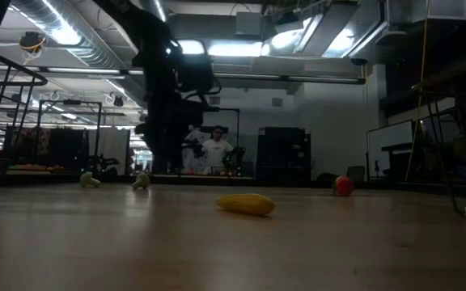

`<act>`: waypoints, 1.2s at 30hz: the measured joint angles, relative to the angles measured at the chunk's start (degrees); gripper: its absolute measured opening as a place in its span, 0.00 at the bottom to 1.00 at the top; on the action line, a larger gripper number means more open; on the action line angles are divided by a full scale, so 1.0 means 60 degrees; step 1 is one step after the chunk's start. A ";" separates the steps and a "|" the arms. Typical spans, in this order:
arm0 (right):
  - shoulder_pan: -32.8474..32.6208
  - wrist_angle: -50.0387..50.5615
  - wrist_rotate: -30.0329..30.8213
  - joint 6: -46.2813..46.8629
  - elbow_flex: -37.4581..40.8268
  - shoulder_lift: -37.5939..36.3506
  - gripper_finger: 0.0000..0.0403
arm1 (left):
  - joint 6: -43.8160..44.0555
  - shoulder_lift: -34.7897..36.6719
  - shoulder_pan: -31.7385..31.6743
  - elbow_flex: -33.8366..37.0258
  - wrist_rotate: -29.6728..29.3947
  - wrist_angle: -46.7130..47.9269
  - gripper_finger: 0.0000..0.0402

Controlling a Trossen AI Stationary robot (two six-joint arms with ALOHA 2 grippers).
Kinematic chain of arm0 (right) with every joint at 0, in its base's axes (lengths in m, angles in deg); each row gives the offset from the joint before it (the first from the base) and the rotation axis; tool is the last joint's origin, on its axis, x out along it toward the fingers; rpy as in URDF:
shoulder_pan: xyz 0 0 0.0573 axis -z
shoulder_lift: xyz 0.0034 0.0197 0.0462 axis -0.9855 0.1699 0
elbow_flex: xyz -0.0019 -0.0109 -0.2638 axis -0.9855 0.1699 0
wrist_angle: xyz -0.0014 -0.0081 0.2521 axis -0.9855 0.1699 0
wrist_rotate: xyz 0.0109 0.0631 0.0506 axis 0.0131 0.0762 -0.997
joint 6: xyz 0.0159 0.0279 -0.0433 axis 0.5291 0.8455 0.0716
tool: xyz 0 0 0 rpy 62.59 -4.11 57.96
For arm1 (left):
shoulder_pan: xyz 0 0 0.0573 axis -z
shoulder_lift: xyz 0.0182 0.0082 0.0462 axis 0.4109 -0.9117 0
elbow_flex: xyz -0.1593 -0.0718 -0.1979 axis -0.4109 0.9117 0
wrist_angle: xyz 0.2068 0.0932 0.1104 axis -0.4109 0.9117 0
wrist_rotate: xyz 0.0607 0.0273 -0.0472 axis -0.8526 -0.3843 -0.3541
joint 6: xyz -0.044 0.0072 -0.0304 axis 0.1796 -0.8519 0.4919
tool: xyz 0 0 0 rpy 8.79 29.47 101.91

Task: Sort produce into baskets
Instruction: Put the right green mushroom into the right wire basket

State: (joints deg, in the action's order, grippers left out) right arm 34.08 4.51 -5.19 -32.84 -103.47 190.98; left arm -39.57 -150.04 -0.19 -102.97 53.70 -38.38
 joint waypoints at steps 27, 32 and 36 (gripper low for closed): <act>0.0884 0.0245 0.0068 -0.0247 0.0000 0.0000 0.76 | 0.3216 0.0007 -0.0294 0.1411 -0.0994 0.0639 0.52; 0.0888 0.0229 0.0274 -0.0478 0.0000 0.0000 0.76 | 0.3240 0.0073 -0.0174 0.1797 -0.1046 0.0084 0.52; 0.0888 0.0226 0.0317 -0.0485 0.0000 0.0000 0.76 | 0.3286 0.0057 -0.0174 0.1804 -0.1017 0.0129 0.51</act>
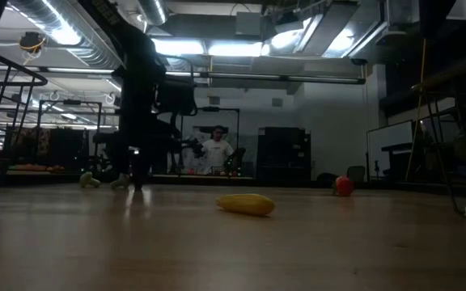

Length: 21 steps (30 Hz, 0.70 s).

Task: Sort produce into baskets
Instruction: Put the right green mushroom into the right wire basket

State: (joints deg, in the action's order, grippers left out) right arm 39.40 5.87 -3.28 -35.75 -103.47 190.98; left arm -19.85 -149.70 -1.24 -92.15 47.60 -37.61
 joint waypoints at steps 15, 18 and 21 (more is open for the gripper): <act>0.0000 -0.0029 0.0022 -0.0004 0.0000 0.0000 0.76 | -0.0066 -0.0035 -0.0004 0.0003 0.0382 0.0085 0.39; 0.0000 -0.0029 0.0022 -0.0004 0.0000 0.0000 0.76 | -0.0066 -0.0042 -0.0004 0.0003 0.0443 0.0102 0.37; 0.0000 -0.0029 0.0024 -0.0004 0.0000 0.0000 0.76 | 0.0007 -0.0042 -0.0007 0.0007 0.0648 0.0112 0.34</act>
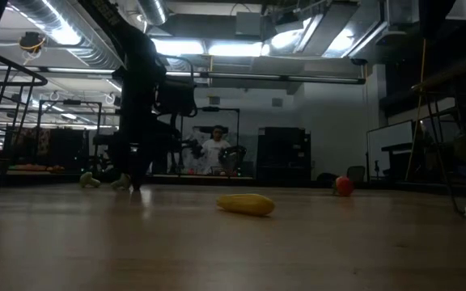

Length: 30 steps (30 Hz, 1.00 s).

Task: Sort produce into baskets
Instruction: Put the right green mushroom into the right wire basket

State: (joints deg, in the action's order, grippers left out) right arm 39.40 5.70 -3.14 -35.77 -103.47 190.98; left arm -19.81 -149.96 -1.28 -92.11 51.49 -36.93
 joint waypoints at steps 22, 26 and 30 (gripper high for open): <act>0.0000 -0.0001 0.0005 0.0004 0.0000 0.0000 0.76 | -0.0147 -0.0018 0.0000 -0.0050 0.0478 0.0078 0.22; 0.0000 -0.0004 0.0005 0.0004 0.0000 0.0000 0.76 | -0.0265 -0.0018 0.0000 -0.0070 0.0478 0.0083 0.24; 0.0000 -0.0008 0.0005 0.0004 0.0000 0.0000 0.76 | -0.1166 -0.0018 0.0000 -0.0070 0.0478 0.0077 0.29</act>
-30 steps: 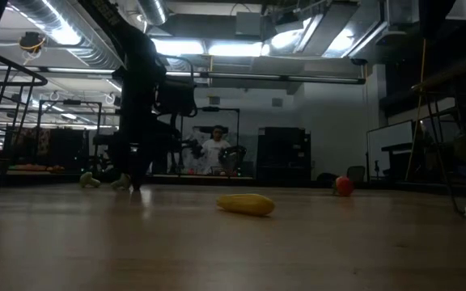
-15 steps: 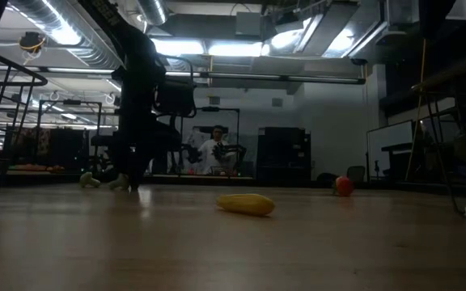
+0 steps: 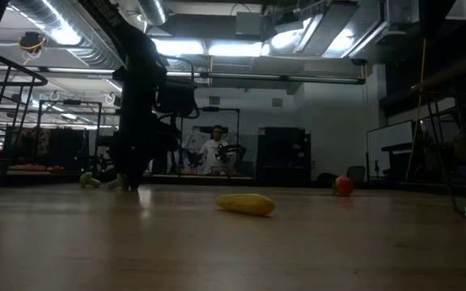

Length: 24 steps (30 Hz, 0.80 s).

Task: Sort produce into baskets
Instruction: Put the right green mushroom into the right wire basket

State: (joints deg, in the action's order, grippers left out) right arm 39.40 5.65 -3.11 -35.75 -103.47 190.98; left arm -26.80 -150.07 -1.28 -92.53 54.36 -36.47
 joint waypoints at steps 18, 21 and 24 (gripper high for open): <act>0.0000 -0.0072 -0.0004 0.0004 0.0000 0.0000 0.76 | -0.0597 -0.0007 -0.0404 -0.0037 0.0642 0.0560 0.47; 0.0000 -0.0068 -0.0004 0.0004 0.0000 0.0000 0.76 | -0.0597 -0.0022 -0.0401 -0.0149 0.0805 0.0726 0.47; 0.0000 -0.0070 -0.0004 0.0001 0.0000 0.0000 0.76 | -0.0643 -0.0046 -0.0393 -0.0290 0.1140 0.0885 0.47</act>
State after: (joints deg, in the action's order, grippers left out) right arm 39.40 5.23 -3.13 -35.74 -103.47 190.98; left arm -30.66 -150.34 -3.64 -94.27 61.20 -31.16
